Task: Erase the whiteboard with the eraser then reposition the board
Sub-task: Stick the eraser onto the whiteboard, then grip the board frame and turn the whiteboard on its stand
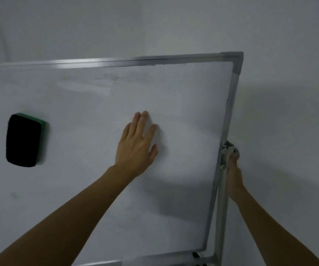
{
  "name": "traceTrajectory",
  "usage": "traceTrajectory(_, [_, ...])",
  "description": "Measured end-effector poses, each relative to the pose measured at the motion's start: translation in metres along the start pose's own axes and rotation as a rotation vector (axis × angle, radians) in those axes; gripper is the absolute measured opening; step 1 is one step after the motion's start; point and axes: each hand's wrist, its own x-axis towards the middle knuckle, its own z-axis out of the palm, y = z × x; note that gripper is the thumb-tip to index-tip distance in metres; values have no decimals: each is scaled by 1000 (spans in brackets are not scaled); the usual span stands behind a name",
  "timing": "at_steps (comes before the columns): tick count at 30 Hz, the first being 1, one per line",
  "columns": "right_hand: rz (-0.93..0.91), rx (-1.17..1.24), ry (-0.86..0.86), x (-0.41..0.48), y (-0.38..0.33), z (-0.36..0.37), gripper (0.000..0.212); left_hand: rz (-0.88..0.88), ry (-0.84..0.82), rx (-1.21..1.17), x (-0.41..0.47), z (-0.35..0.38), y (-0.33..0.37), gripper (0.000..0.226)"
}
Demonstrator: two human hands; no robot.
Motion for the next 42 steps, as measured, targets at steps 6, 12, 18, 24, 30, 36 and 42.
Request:
traceTrajectory(6, [-104, -38, -77, -35, 25, 24, 45, -140, 49, 69, -37, -4, -22, 69])
traceTrajectory(12, [-214, -56, -66, -68, 59, 44, 44, -166, 78, 115, -77, -29, -57, 69])
traceTrajectory(18, [-237, -77, 34, -97, 59, 34, 46, -79, 73, 95, -90, -50, -60, 65])
traceTrajectory(24, [-298, -299, 165, -135, 62, 32, 63, -40, -61, 11, -122, -87, -76, 58])
traceTrajectory(30, [-358, -501, 48, -243, 134, 108, 57, -143, -214, -2, -206, -134, -144, 39])
traceTrajectory(36, [-359, -606, -509, -346, 164, 258, 17, -452, -321, 15, -307, -199, -259, 25])
traceTrajectory(42, [-398, -691, -860, -409, 172, 400, 19, -895, -359, 33, -396, -246, -381, 29])
